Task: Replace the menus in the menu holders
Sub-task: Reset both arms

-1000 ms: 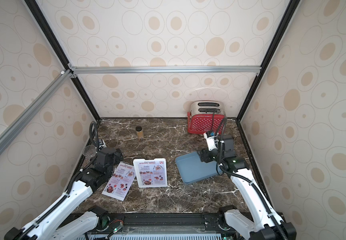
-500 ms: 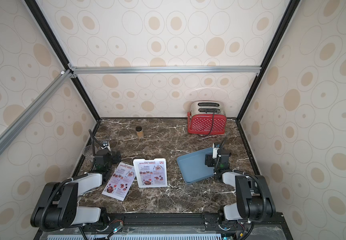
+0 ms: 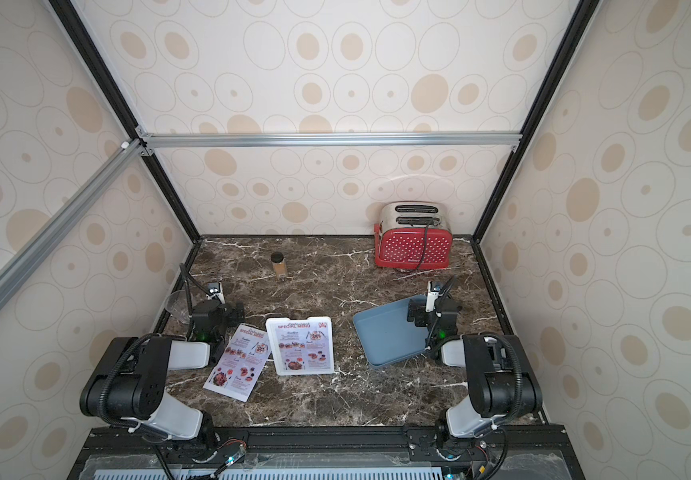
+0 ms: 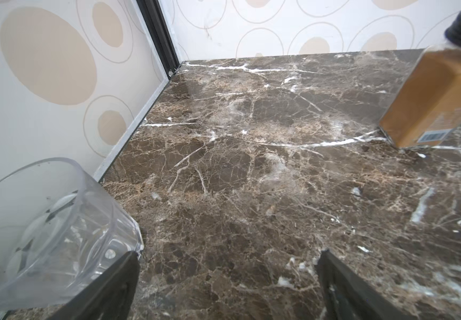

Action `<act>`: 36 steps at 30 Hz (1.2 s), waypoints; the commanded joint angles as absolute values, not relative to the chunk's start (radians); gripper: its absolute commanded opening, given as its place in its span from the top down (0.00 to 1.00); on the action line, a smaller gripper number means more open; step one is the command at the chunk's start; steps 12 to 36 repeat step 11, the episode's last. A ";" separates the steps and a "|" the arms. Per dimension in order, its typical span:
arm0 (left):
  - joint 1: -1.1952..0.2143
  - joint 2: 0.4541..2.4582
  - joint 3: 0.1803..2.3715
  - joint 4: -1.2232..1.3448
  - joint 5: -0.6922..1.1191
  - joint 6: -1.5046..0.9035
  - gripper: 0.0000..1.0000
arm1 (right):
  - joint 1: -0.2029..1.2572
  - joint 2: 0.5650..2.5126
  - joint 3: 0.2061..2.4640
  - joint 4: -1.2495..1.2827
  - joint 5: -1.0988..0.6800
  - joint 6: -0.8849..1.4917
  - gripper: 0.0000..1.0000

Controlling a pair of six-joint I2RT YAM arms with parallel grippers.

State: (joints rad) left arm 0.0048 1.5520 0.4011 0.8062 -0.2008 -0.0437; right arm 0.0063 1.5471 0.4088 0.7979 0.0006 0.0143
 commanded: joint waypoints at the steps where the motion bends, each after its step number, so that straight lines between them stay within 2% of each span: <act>1: 0.017 1.559 0.455 0.800 -0.195 -0.052 0.00 | 0.011 1.535 0.424 0.782 0.011 0.011 0.00; 36: 0.017 1.541 0.429 0.838 -0.190 -0.047 0.01 | 0.019 1.534 0.417 0.801 0.026 0.000 0.00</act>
